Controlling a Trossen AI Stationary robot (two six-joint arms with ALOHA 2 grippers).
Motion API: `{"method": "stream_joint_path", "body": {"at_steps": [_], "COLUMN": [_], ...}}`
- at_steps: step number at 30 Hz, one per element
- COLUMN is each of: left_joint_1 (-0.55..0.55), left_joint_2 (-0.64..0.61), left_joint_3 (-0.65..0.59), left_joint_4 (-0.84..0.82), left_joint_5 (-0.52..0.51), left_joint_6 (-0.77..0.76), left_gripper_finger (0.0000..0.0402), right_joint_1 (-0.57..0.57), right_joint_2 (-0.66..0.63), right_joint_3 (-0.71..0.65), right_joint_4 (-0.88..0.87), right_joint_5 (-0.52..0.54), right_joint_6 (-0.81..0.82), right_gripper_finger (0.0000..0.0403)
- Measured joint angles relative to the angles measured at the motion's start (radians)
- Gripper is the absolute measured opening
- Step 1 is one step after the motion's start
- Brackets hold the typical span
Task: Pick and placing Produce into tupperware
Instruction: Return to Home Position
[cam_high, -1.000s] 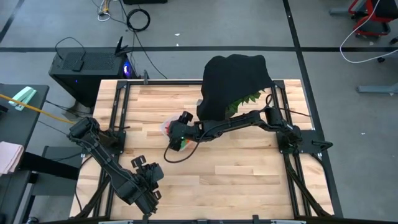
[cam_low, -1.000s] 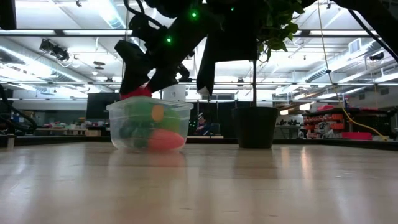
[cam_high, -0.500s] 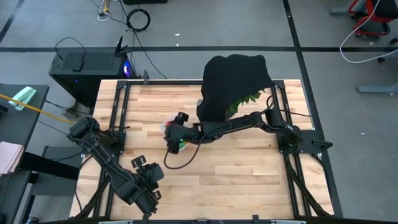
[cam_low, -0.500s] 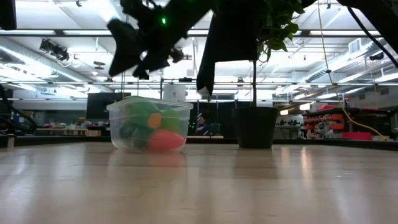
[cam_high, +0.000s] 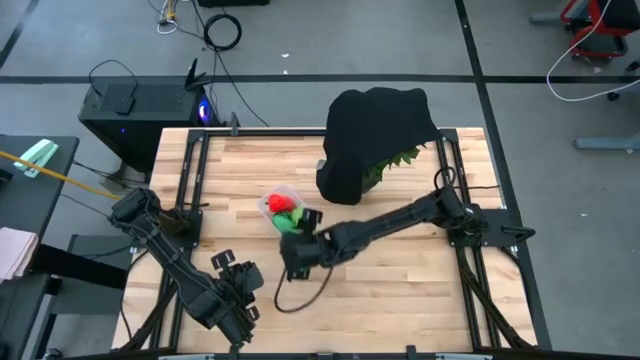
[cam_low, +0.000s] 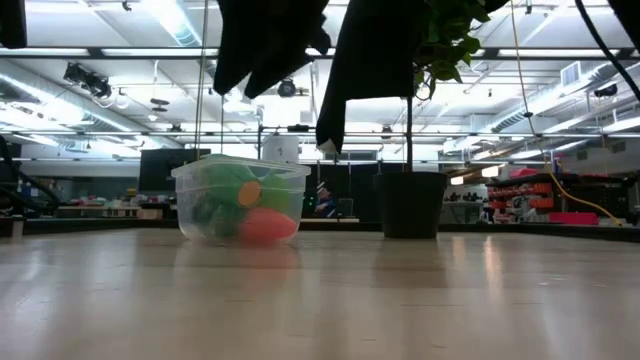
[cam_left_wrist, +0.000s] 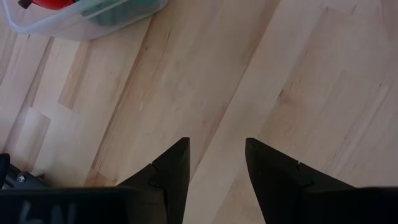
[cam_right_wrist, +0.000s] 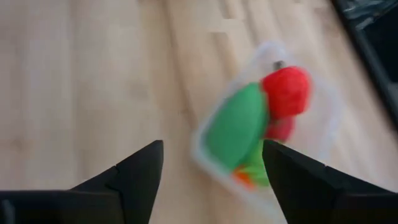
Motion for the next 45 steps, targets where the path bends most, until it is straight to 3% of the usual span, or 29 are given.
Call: {"method": "stream_joint_path", "body": {"at_steps": [4, 9, 15, 20, 26, 30, 37, 45], "left_joint_1": [0.004, 0.013, 0.013, 0.02, 0.035, 0.043, 0.053, 0.061], "left_joint_2": [0.0, -0.001, -0.001, -0.001, -0.001, -0.001, -0.001, -0.001], "left_joint_3": [0.0, 0.0, 0.0, 0.0, 0.0, 0.0, 0.0, 0.0], "left_joint_4": [-0.001, 0.002, 0.005, 0.003, 0.002, 0.002, 0.001, 0.0], "left_joint_5": [0.0, -0.001, 0.0, 0.0, 0.0, 0.0, 0.0, 0.0], "left_joint_6": [0.0, 0.0, 0.001, 0.004, 0.009, 0.009, 0.009, 0.009], "left_gripper_finger": [0.0162, 0.0162, 0.0162, 0.0162, 0.0162, 0.0162, 0.0162, 0.0162], "right_joint_1": [0.071, 0.153, 0.2, 0.197, 0.202, 0.213, 0.2, 0.102], "right_joint_2": [-0.033, -0.084, -0.229, -0.454, -0.757, -0.932, -1.133, -1.231], "right_joint_3": [-0.058, -0.211, -0.509, -0.845, -1.23, -1.411, -1.587, -1.748], "right_joint_4": [0.059, 0.21, 0.509, 0.873, 1.308, 1.435, 1.622, 1.888], "right_joint_5": [-0.015, 0.059, 0.119, 0.143, 0.126, 0.112, 0.058, -0.091], "right_joint_6": [0.084, 0.239, 0.467, 0.549, 0.546, 0.547, 0.469, 0.41], "right_gripper_finger": [0.026, 0.0243, 0.0235, 0.0235, 0.0231, 0.0226, 0.0219, 0.0202]}}
